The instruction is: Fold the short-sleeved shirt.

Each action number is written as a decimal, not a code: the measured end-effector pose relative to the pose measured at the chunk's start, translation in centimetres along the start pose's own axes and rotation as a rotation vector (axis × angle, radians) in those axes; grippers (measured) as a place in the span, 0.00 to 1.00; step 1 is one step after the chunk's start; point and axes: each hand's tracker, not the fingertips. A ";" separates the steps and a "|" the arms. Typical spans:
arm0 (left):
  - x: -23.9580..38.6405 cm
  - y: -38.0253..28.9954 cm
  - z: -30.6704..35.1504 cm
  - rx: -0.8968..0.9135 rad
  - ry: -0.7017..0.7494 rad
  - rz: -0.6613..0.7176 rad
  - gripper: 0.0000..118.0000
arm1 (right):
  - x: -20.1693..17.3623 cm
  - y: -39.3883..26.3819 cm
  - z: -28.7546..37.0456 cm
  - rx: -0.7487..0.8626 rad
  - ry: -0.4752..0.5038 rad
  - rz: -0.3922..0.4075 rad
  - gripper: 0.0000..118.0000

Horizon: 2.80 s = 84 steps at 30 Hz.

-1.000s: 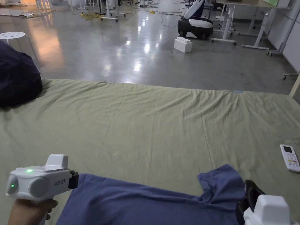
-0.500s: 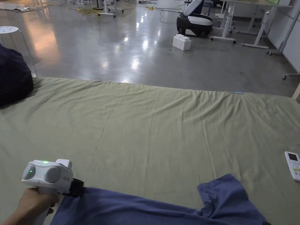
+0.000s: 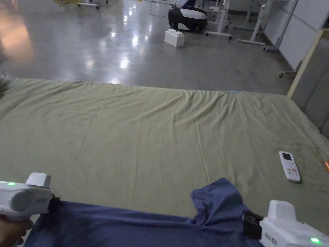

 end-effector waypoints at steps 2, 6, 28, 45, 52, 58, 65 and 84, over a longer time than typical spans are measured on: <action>0.0 -0.1 1.1 0.020 -0.018 0.030 0.05 | 1.0 1.5 -2.7 -0.110 0.034 0.019 0.66; 0.3 -0.3 3.2 0.062 -0.018 0.028 0.05 | 1.3 2.9 -7.7 -0.228 0.017 0.093 0.66; -1.1 -3.6 9.1 0.153 -0.046 0.077 0.05 | 0.8 2.1 -1.4 -0.075 0.092 0.086 0.01; -4.6 -13.8 20.5 0.233 -0.102 0.041 0.05 | 2.4 -5.6 17.8 0.007 0.093 0.147 0.01; -4.8 -20.7 21.5 0.138 -0.122 0.044 0.05 | 2.5 -12.3 19.6 -0.152 0.106 0.187 0.01; -4.6 -25.5 19.2 0.005 -0.117 0.062 0.05 | 2.6 -16.8 17.0 -0.287 0.100 0.192 0.01; -4.1 -27.0 16.2 -0.069 -0.083 0.050 0.05 | 1.9 -19.5 13.2 -0.369 0.082 0.205 0.01; 0.9 -17.3 22.7 0.410 -0.028 0.115 0.55 | -4.2 -9.7 20.5 0.197 -0.063 0.183 0.84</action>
